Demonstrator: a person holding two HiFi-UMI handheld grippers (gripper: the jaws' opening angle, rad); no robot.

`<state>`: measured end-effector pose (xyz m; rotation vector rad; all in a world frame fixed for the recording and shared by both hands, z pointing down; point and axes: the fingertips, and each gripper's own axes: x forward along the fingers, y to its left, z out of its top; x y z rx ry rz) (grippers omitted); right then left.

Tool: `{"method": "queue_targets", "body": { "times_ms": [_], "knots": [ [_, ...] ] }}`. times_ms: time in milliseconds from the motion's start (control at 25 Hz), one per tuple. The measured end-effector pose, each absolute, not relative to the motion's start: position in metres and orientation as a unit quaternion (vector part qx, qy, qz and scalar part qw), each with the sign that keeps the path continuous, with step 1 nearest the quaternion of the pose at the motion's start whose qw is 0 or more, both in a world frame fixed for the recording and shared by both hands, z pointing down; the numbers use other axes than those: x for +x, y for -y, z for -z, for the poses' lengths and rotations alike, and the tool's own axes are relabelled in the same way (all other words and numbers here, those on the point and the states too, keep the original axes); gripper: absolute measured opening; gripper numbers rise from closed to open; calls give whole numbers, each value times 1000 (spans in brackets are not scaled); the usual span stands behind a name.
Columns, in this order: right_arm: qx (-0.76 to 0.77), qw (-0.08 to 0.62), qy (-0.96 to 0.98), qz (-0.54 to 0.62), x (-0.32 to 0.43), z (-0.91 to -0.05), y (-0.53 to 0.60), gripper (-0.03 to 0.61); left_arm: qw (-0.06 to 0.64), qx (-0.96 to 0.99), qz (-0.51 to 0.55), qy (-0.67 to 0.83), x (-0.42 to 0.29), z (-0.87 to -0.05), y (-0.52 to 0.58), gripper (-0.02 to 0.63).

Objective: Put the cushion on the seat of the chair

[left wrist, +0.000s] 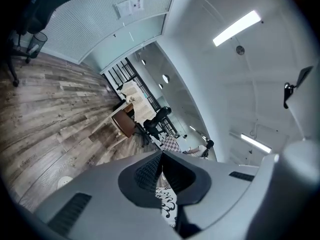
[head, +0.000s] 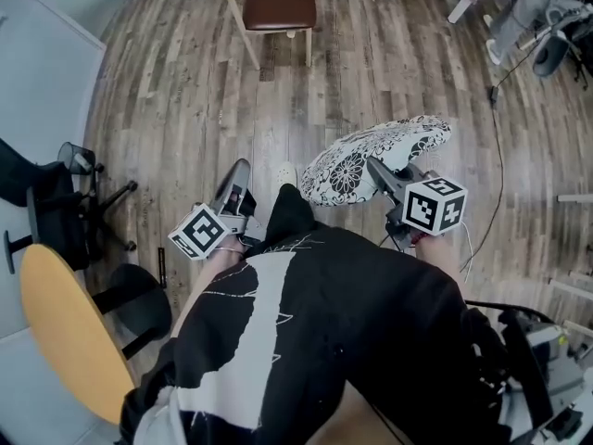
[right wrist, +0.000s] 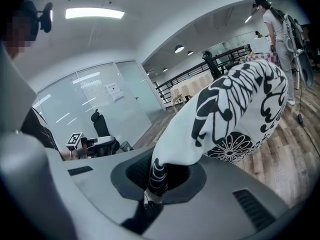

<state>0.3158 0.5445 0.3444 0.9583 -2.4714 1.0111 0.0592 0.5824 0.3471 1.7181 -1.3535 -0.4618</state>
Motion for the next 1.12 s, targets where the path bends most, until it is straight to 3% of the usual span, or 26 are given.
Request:
{"method": "queue_targets", "body": {
  "times_ms": [400,840,1120],
  "knots": [
    [338,164,856,-355,268,-345,-439,28,444,704,184,523,20,-343,-459,15],
    [349,121,838,-403,197,-333,-288,28,463,696,155,527,-49,-342,-318,15],
    [366,105,838,-392,184,-347,-263,28,451,717,141,513,-57,-354,-287,15]
  ]
}}
